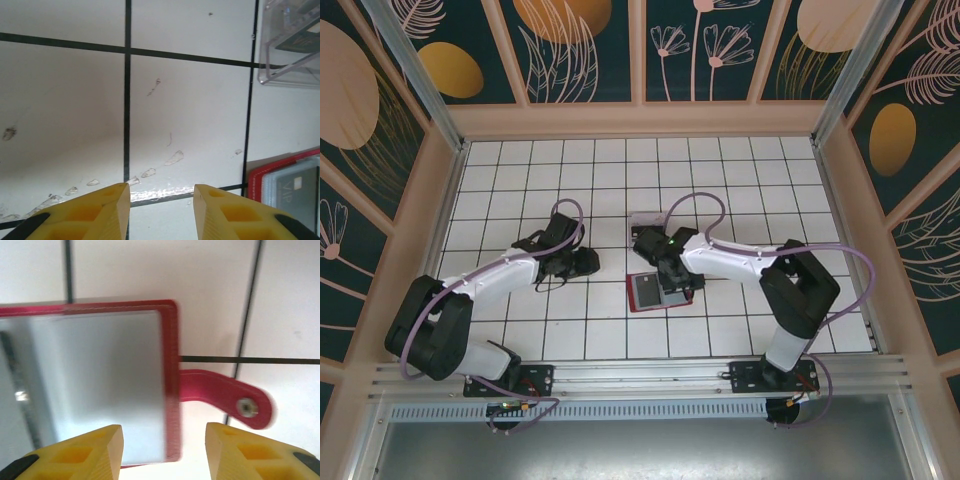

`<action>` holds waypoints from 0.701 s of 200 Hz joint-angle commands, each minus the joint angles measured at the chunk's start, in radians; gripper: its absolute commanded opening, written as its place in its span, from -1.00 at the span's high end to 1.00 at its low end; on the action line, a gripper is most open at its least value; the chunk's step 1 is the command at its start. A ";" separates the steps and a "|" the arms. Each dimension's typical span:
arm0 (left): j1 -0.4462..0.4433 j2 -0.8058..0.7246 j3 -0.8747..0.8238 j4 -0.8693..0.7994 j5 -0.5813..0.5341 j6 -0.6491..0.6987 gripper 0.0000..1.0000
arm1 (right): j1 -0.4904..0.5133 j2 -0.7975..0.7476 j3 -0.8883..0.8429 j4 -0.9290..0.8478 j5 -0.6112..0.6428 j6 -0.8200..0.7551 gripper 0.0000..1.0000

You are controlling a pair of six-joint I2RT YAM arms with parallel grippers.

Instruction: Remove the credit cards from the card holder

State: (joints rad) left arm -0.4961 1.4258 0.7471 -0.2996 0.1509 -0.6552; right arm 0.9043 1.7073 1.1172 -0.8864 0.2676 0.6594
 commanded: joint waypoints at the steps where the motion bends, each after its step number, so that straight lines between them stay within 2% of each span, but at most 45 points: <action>1: -0.014 0.015 0.040 -0.035 0.033 0.002 0.22 | -0.030 -0.061 -0.006 -0.089 0.099 0.026 0.04; 24: -0.064 0.034 0.073 -0.052 0.033 -0.008 0.23 | -0.060 -0.086 -0.005 -0.094 0.101 0.024 0.04; 36: -0.094 0.047 0.087 -0.052 0.036 -0.020 0.25 | -0.073 -0.110 -0.014 -0.044 0.047 0.007 0.04; 79: -0.194 0.086 0.107 -0.006 0.060 -0.104 0.28 | -0.169 -0.245 -0.176 0.340 -0.411 -0.036 0.13; 95: -0.226 0.103 0.114 0.009 0.062 -0.130 0.30 | -0.199 -0.265 -0.226 0.436 -0.525 -0.039 0.16; 115: -0.263 0.126 0.128 0.019 0.057 -0.149 0.30 | -0.221 -0.260 -0.255 0.486 -0.590 -0.044 0.22; 140: -0.306 0.164 0.145 0.020 0.037 -0.178 0.32 | -0.230 -0.231 -0.263 0.481 -0.584 -0.063 0.25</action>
State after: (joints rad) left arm -0.7677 1.5555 0.8574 -0.2916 0.2012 -0.7815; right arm 0.6853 1.4609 0.8684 -0.4755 -0.2333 0.6262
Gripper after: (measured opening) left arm 0.344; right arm 0.378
